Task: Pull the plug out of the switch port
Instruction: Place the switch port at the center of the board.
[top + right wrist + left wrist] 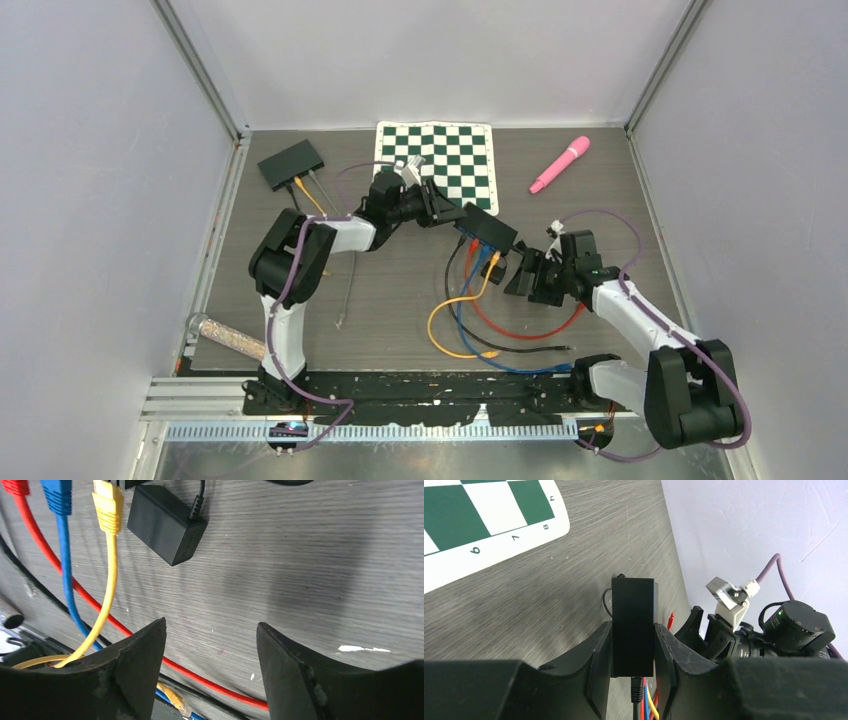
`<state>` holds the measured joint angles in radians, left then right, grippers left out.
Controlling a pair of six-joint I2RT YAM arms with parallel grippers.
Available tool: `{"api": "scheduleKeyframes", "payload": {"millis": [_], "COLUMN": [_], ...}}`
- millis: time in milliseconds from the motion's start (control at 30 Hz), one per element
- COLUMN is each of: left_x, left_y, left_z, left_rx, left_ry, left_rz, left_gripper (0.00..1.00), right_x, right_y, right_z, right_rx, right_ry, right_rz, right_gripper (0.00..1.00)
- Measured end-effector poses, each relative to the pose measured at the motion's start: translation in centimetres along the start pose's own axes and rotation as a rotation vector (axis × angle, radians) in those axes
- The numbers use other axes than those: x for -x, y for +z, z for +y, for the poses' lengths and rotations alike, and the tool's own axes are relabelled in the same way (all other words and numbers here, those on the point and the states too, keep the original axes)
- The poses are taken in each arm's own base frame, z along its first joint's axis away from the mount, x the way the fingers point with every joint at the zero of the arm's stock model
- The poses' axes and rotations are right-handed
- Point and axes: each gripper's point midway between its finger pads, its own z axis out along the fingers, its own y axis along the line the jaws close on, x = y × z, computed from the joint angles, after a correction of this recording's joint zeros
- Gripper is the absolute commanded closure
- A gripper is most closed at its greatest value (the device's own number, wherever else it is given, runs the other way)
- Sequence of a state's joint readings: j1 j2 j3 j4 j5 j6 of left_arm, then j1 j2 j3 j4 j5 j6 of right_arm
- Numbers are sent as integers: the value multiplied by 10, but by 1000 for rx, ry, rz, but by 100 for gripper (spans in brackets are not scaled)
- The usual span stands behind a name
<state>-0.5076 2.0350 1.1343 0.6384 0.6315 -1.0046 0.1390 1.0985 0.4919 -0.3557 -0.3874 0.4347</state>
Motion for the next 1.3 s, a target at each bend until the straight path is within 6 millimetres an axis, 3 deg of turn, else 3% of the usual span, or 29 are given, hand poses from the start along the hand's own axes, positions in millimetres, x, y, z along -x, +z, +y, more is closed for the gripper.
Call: {"api": "scheduleKeyframes", "payload": {"millis": [133, 367, 667, 1000, 1133, 1300], "left_x": [2, -11, 11, 11, 11, 11], "left_y": [-4, -18, -35, -39, -41, -42], "left_z": [8, 35, 31, 34, 36, 38], "left_rx": [14, 80, 56, 48, 52, 56], "left_ry": [-4, -55, -29, -36, -46, -48], "left_rz": [-19, -26, -96, -110, -112, -114], "left_gripper": [100, 100, 100, 100, 100, 100], "right_x": [-4, 13, 19, 33, 38, 42], "right_y": [11, 28, 46, 59, 68, 71], "right_z": [3, 19, 23, 33, 40, 31], "right_rx": [-29, -67, -119, -134, -159, -232], "right_ry": [-51, -110, -84, -79, -122, -161], "right_rz": [39, 7, -22, -59, -55, -70], "right_gripper": [19, 14, 14, 9, 18, 40]}}
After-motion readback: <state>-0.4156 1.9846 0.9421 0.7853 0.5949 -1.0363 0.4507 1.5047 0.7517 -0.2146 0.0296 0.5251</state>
